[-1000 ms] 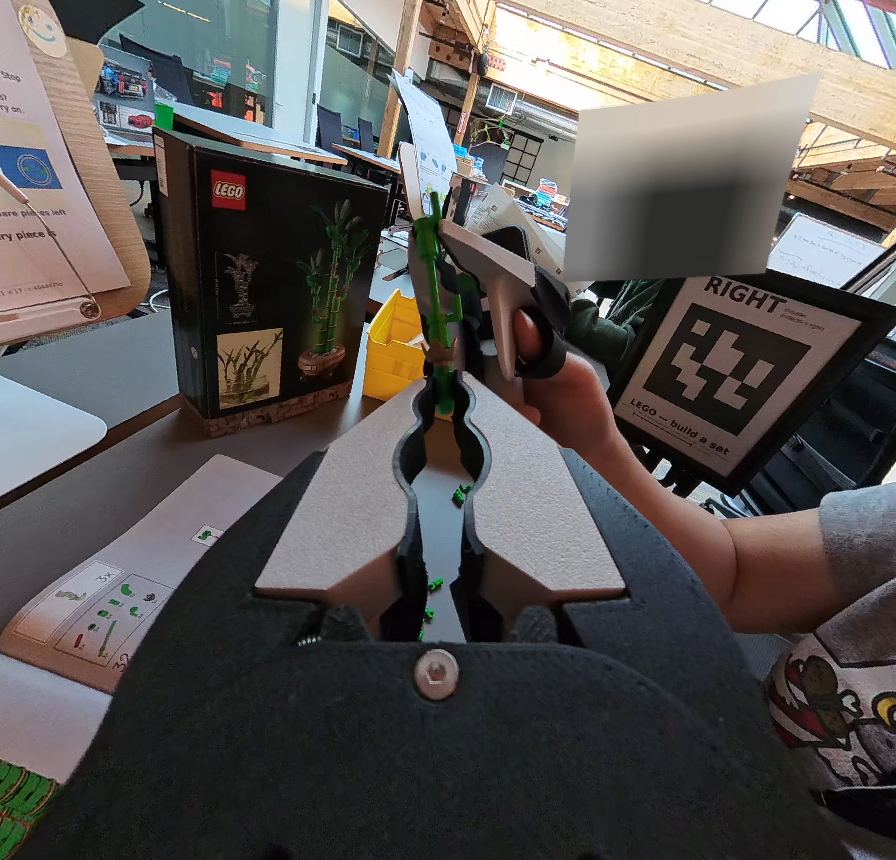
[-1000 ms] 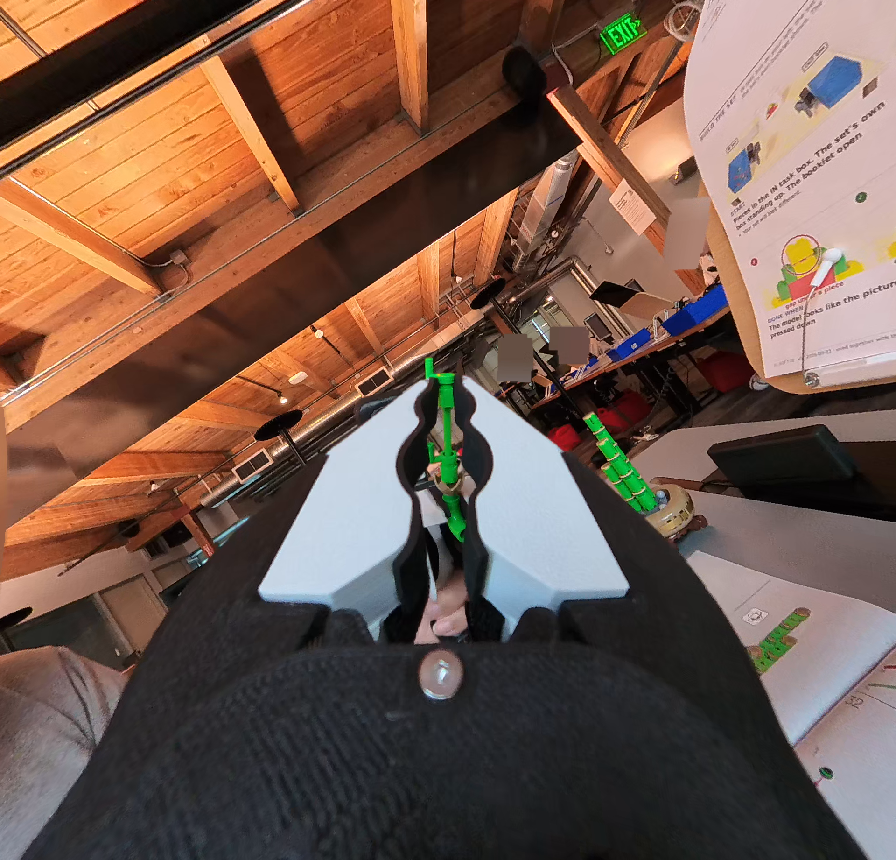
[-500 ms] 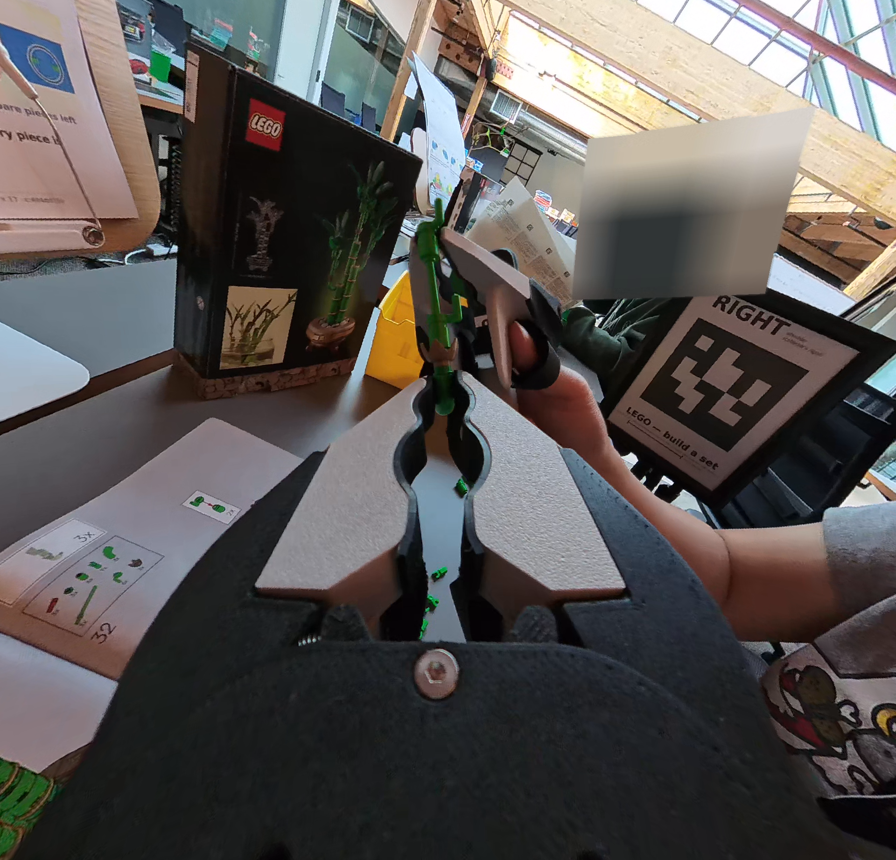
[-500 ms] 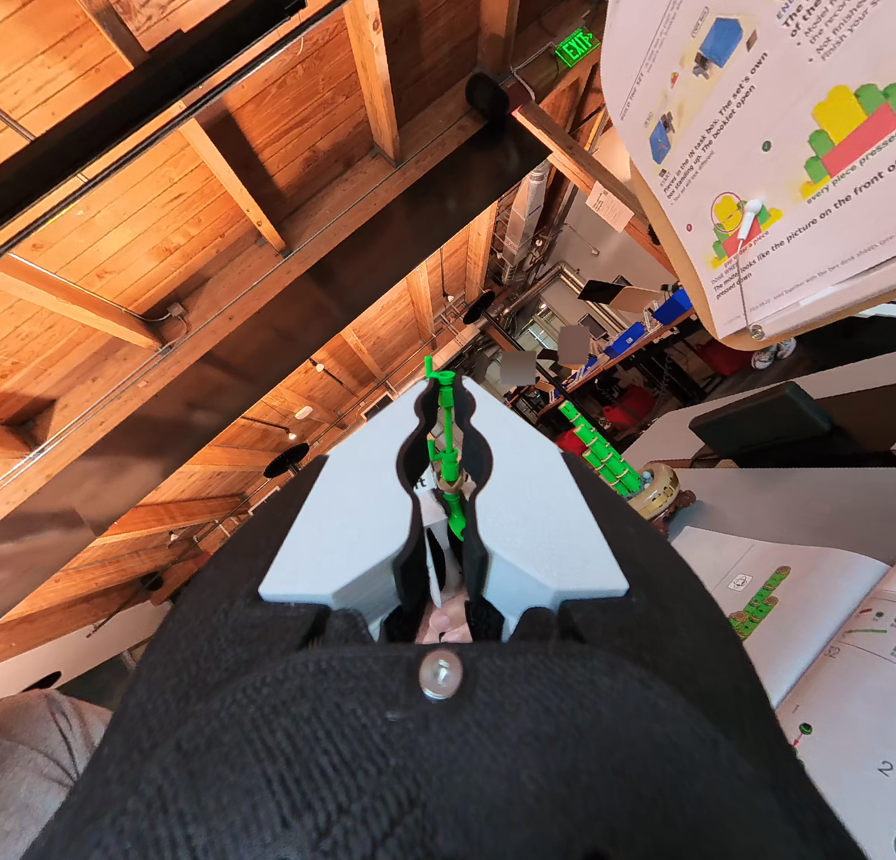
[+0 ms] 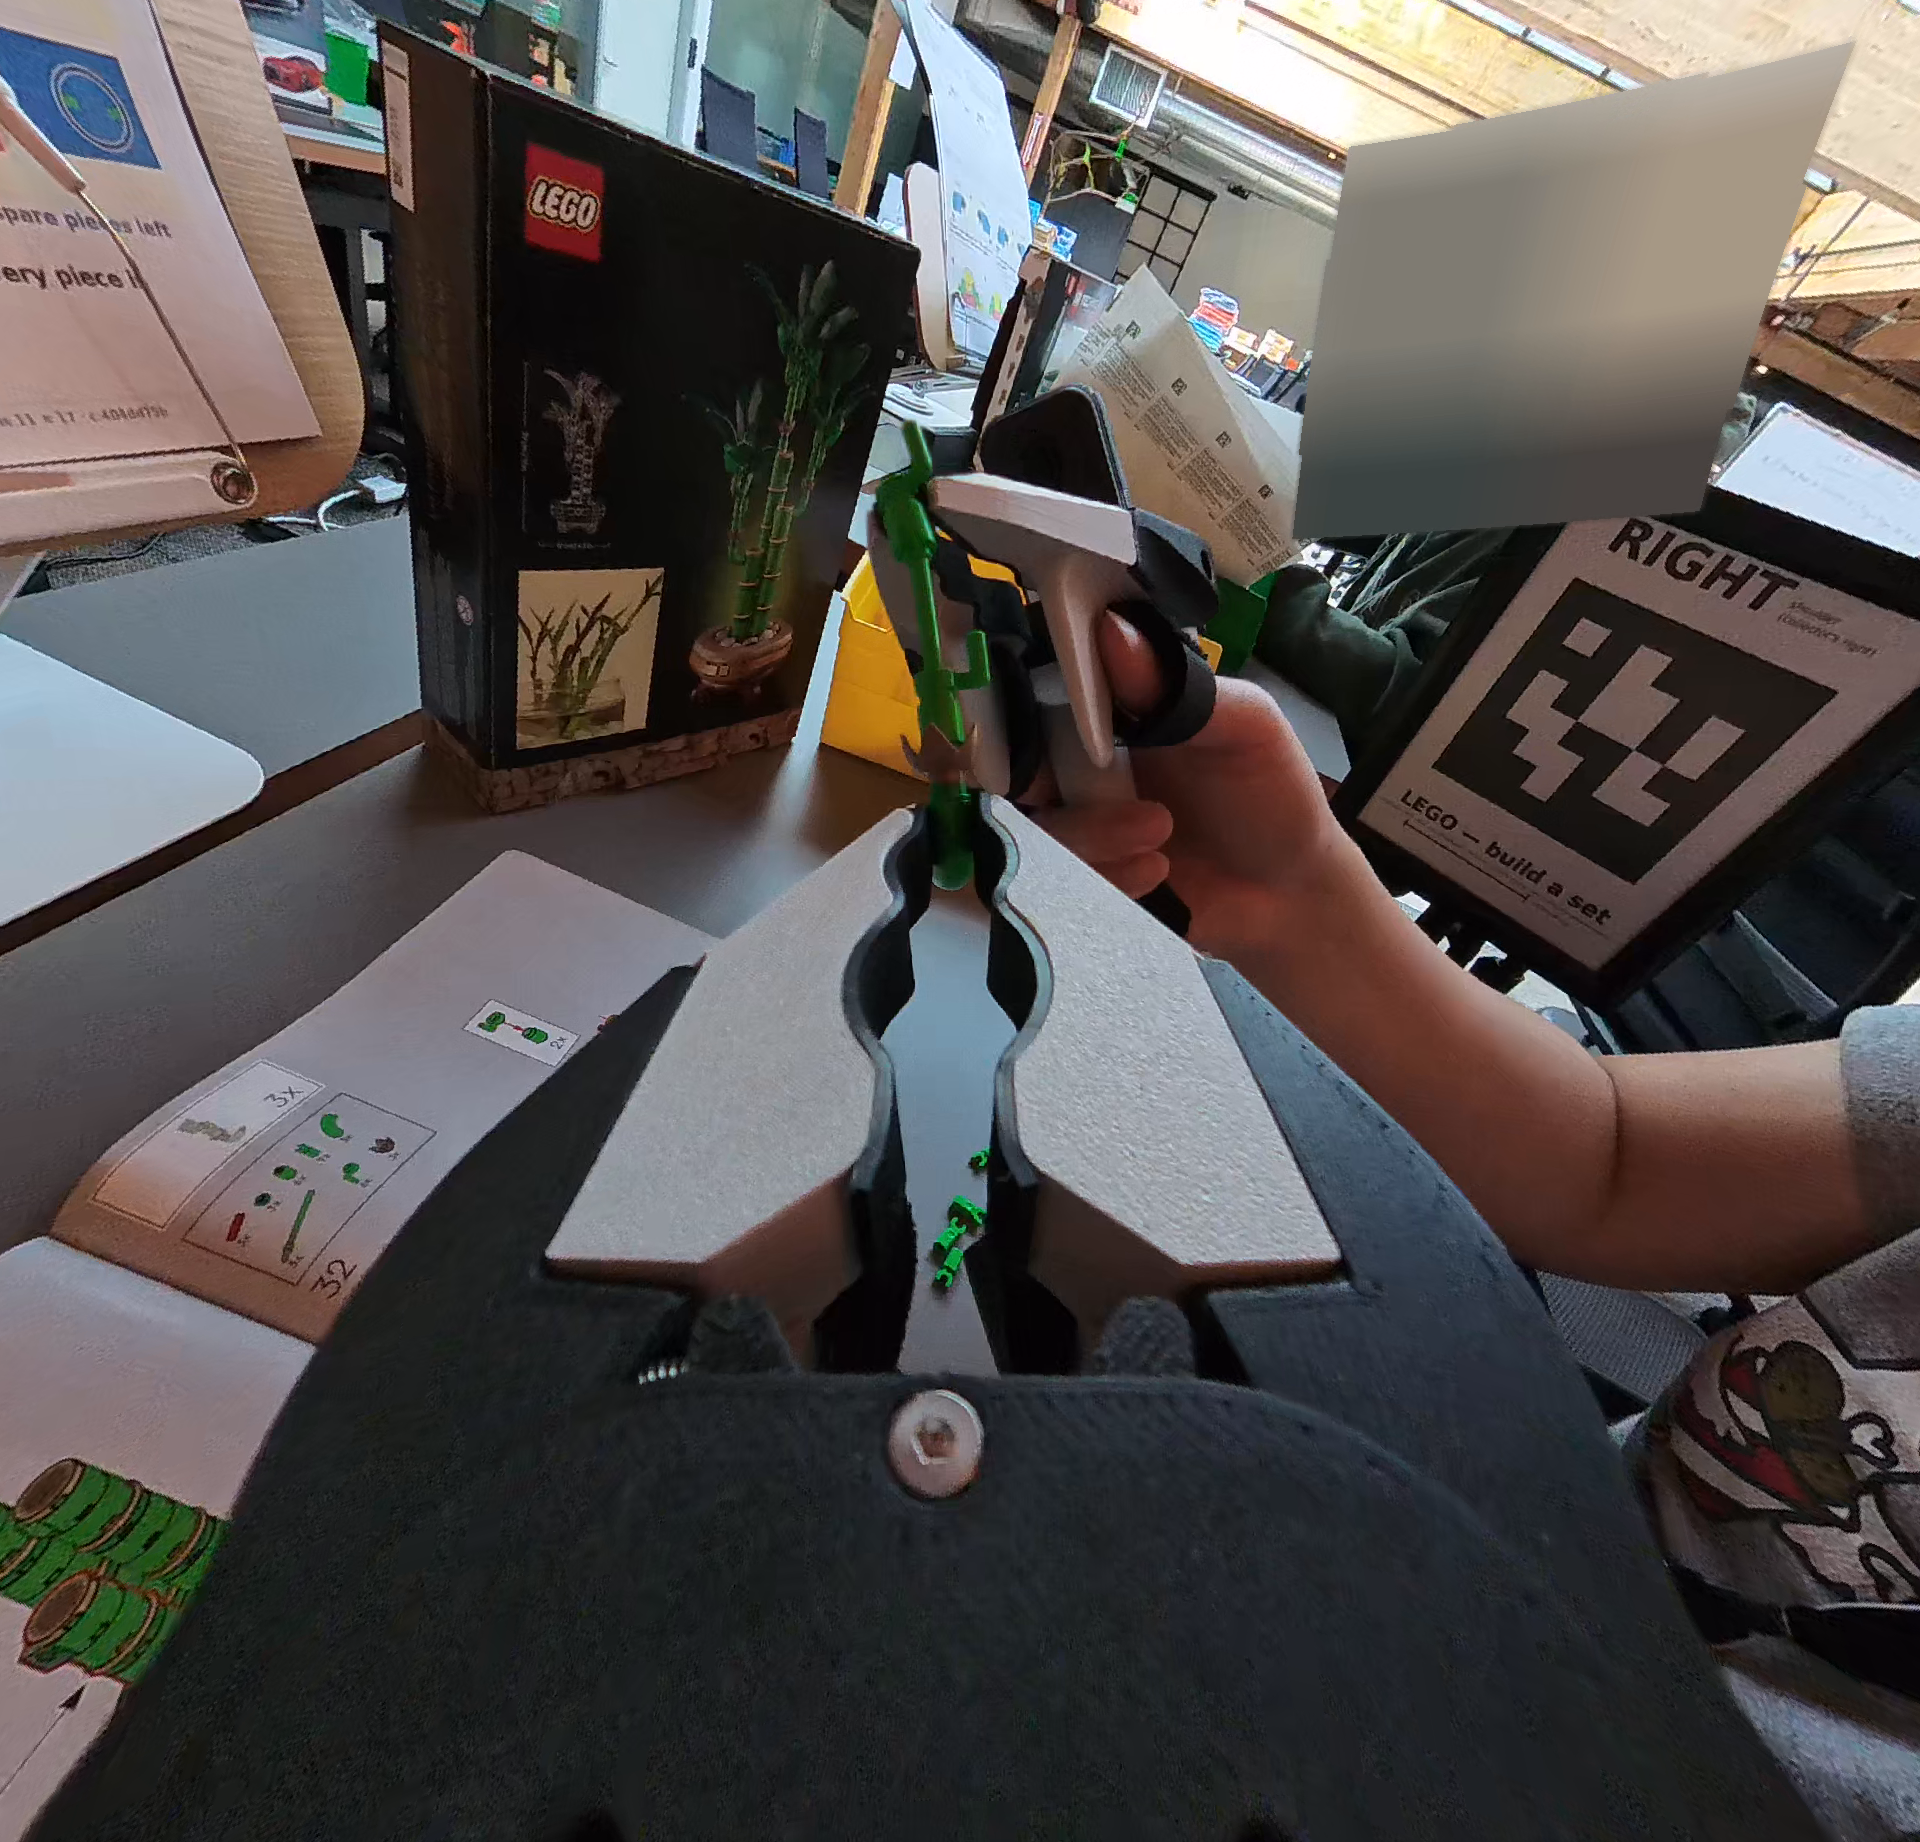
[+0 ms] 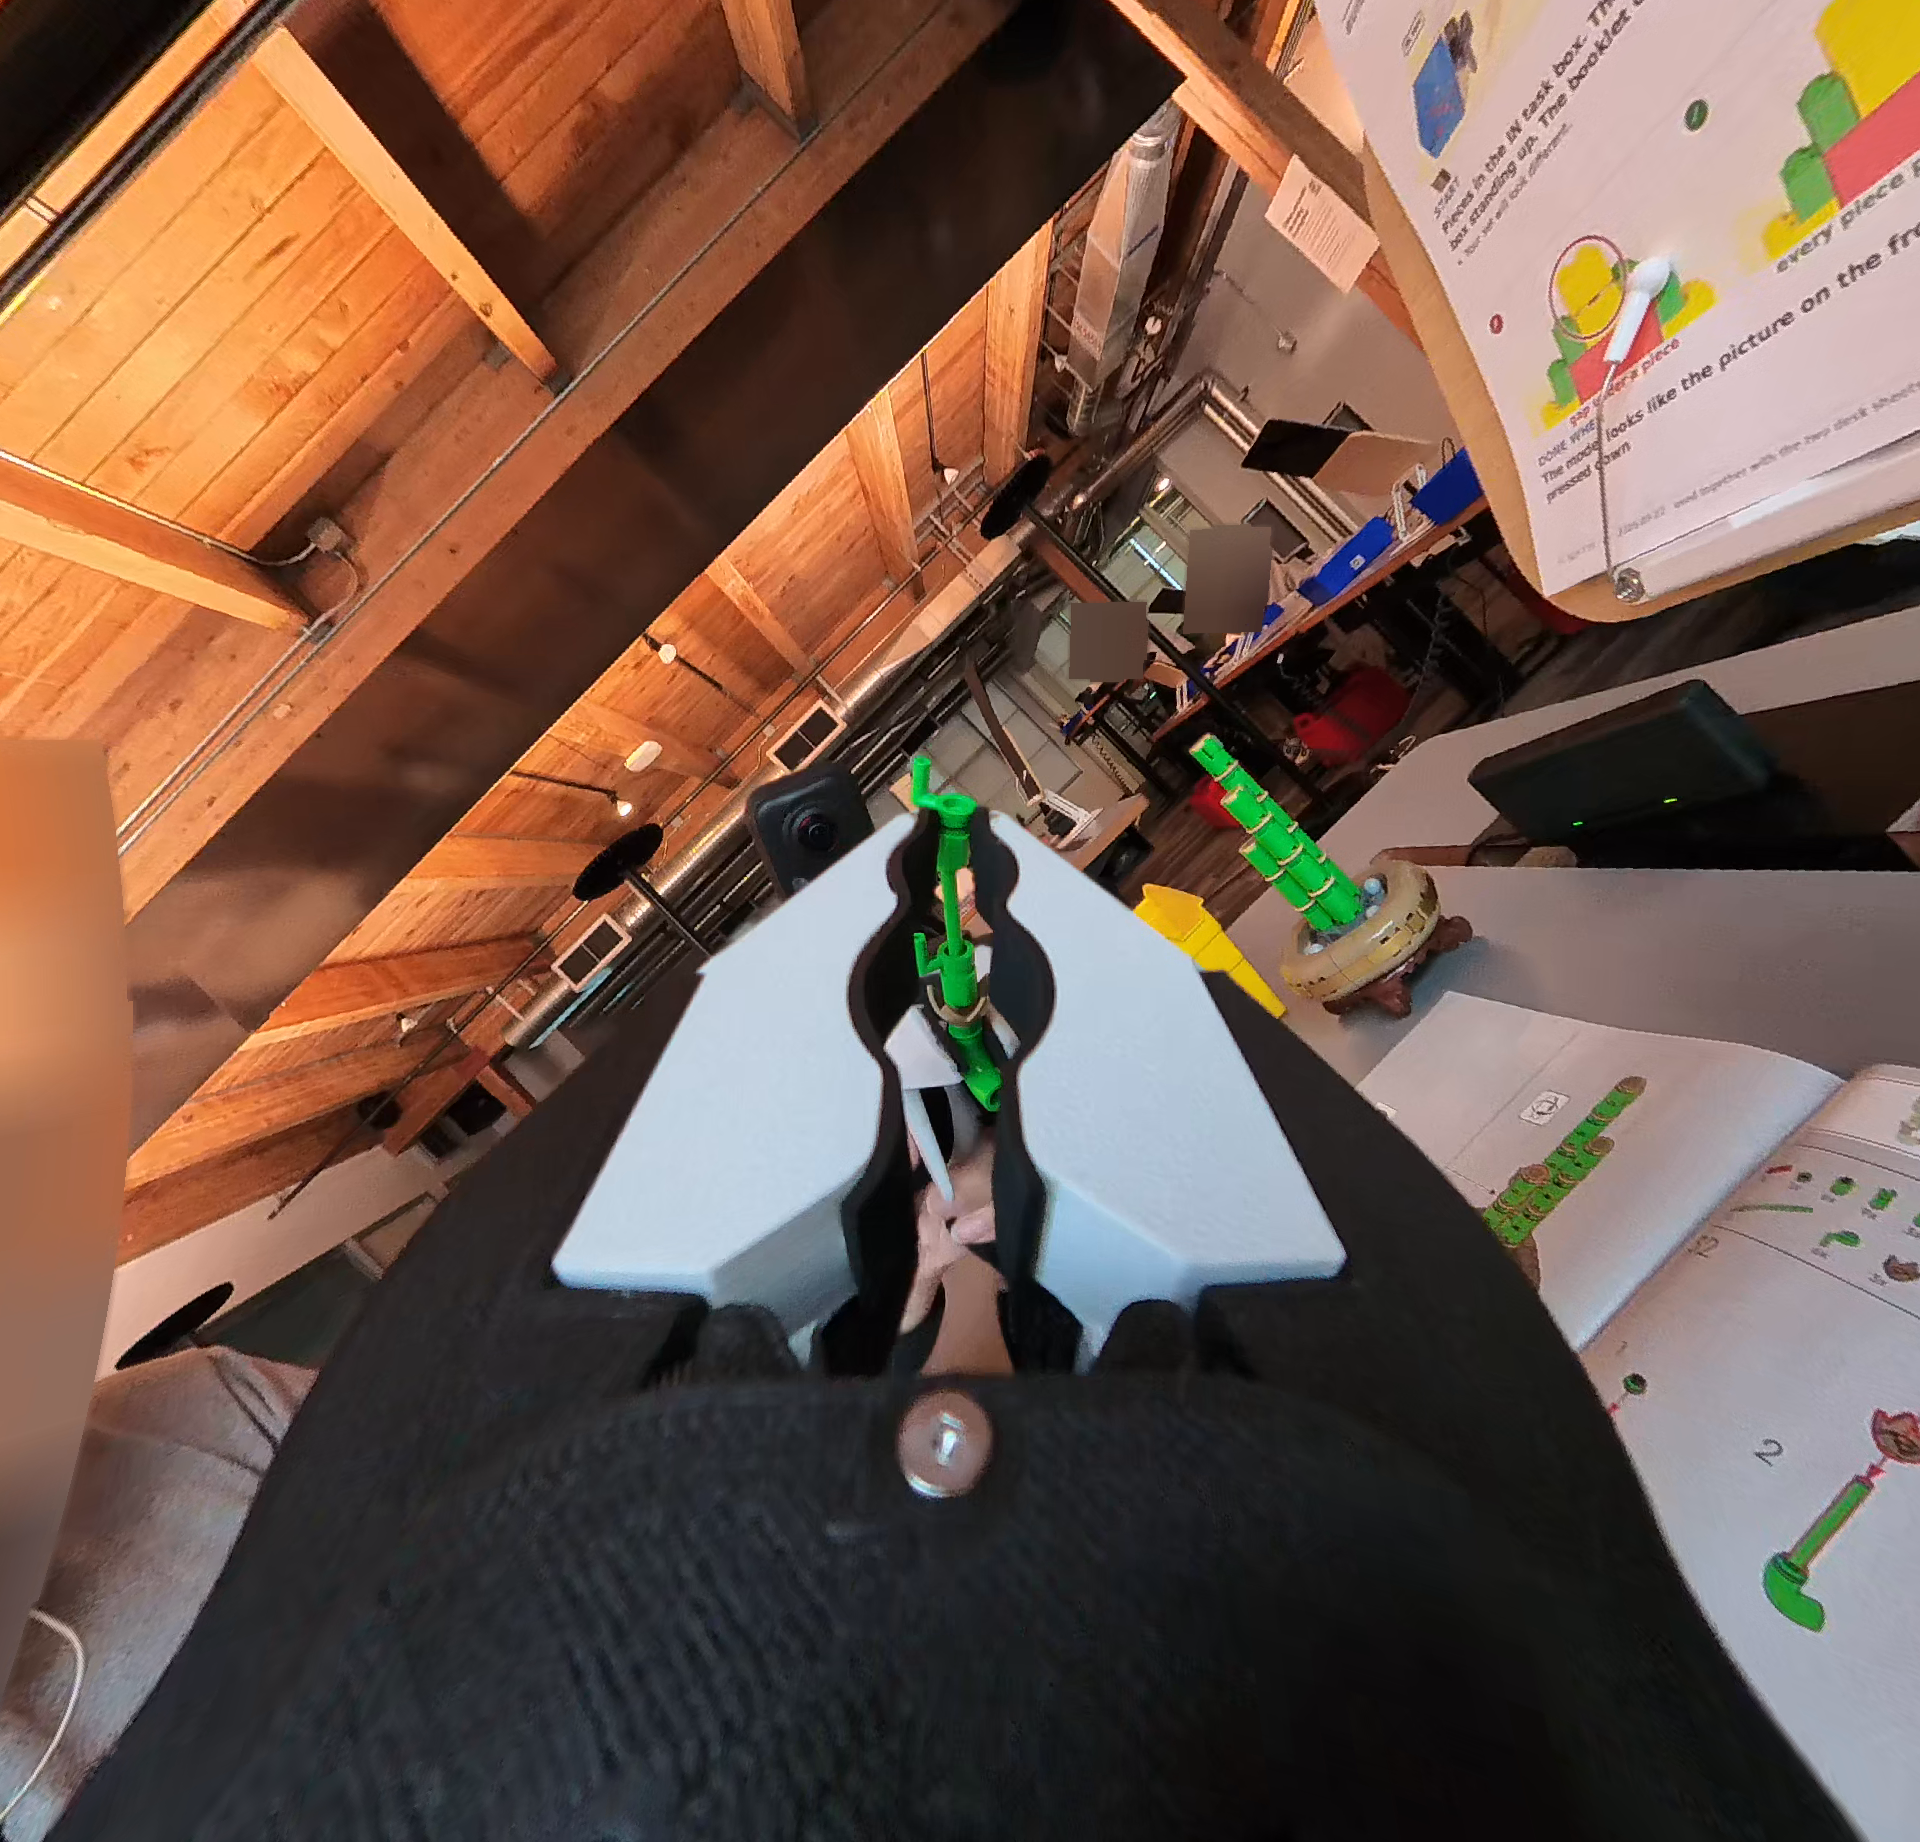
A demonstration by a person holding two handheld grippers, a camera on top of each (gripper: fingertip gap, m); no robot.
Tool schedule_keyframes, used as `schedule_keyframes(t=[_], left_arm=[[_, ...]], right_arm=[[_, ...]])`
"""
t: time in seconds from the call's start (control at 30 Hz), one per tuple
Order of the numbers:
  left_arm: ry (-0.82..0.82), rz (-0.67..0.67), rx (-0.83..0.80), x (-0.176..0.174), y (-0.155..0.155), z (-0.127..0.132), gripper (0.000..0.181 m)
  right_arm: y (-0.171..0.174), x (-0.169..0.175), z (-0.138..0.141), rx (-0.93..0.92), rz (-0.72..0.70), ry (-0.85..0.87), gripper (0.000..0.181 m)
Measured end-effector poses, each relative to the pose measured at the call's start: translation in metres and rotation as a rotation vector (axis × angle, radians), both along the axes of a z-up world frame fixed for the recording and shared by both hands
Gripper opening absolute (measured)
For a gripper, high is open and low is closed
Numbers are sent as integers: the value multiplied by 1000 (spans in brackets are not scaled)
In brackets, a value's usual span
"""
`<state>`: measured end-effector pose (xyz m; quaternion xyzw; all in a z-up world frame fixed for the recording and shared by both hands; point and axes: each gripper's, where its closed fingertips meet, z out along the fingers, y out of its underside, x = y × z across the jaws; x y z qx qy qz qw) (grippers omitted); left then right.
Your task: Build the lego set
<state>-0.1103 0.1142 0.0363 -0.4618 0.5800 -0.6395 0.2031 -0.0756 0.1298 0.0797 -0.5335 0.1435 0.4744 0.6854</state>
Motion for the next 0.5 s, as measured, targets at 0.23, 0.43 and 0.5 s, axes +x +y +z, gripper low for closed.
schedule_keyframes(t=[0.23,0.43,0.5], left_arm=[[8,-7,-2,0,-1,-1,6],[25,-12,8,-2,0,-4,6],[33,-15,17,-2,-1,-5,6]], right_arm=[[0,0,-1,-2,1,-28,5],[-1,-2,-4,-37,-6,-120,4],[-2,-2,-5,-55,-8,-159,4]])
